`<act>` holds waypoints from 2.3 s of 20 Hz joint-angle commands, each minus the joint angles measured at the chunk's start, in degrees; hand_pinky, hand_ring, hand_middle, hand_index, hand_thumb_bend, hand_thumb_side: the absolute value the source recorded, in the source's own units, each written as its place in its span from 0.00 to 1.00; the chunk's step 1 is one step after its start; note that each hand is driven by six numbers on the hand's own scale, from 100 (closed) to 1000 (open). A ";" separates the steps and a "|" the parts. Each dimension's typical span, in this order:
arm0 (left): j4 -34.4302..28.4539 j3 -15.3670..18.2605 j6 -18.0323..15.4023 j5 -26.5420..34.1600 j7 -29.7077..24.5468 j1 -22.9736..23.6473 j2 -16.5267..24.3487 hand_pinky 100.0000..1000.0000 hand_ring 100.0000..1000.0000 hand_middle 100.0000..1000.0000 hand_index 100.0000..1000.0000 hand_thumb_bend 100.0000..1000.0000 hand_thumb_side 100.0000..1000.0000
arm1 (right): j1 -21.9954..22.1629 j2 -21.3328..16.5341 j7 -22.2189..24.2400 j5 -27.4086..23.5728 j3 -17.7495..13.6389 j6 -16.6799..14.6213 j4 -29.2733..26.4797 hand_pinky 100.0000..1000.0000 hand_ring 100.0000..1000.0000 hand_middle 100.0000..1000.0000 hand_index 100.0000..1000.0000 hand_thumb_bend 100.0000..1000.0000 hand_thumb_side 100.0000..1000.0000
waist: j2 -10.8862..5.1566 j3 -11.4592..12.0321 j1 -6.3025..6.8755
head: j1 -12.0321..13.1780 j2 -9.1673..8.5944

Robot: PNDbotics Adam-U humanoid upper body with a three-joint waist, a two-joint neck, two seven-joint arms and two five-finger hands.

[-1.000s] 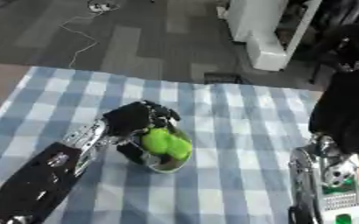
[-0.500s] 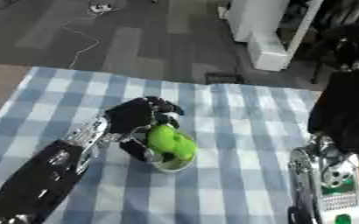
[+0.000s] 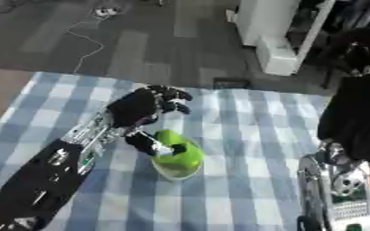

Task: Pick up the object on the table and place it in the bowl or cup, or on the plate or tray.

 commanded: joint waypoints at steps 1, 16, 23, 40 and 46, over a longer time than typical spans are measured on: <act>-4.92 1.23 1.22 4.39 -0.73 -1.11 2.62 0.63 0.75 0.77 0.74 0.37 0.83 | -0.42 -0.87 -0.06 0.49 -0.30 -0.20 -1.07 0.25 0.39 0.58 0.76 0.00 0.84 | -1.07 0.27 0.74 | -1.52 -0.09; -37.81 13.54 14.27 30.08 0.39 15.82 14.66 0.54 0.65 0.71 0.75 0.38 0.79 | -0.49 -5.03 -0.55 1.05 -0.58 1.28 -0.50 0.23 0.39 0.58 0.76 0.00 0.84 | -0.40 4.35 1.84 | -11.24 2.27; -47.23 16.65 15.75 31.91 4.55 21.97 12.16 0.56 0.62 0.68 0.73 0.35 0.75 | -0.77 -5.62 -0.33 0.55 -0.23 1.70 0.11 0.23 0.39 0.58 0.76 0.00 0.84 | -0.49 4.99 0.93 | -10.21 1.97; -48.18 15.10 19.04 43.87 -3.28 23.61 9.43 0.45 0.54 0.67 0.78 0.34 0.76 | -1.67 -7.57 12.74 0.45 2.87 6.38 3.04 0.18 0.40 0.61 0.78 0.00 0.86 | -1.15 6.41 -0.23 | -6.58 0.72; -48.26 16.04 18.98 48.99 -5.21 23.52 9.59 0.45 0.54 0.67 0.79 0.35 0.75 | -1.69 -7.38 19.39 2.83 2.74 7.34 2.79 0.17 0.40 0.61 0.77 0.00 0.86 | -1.19 6.40 -0.15 | -6.59 0.51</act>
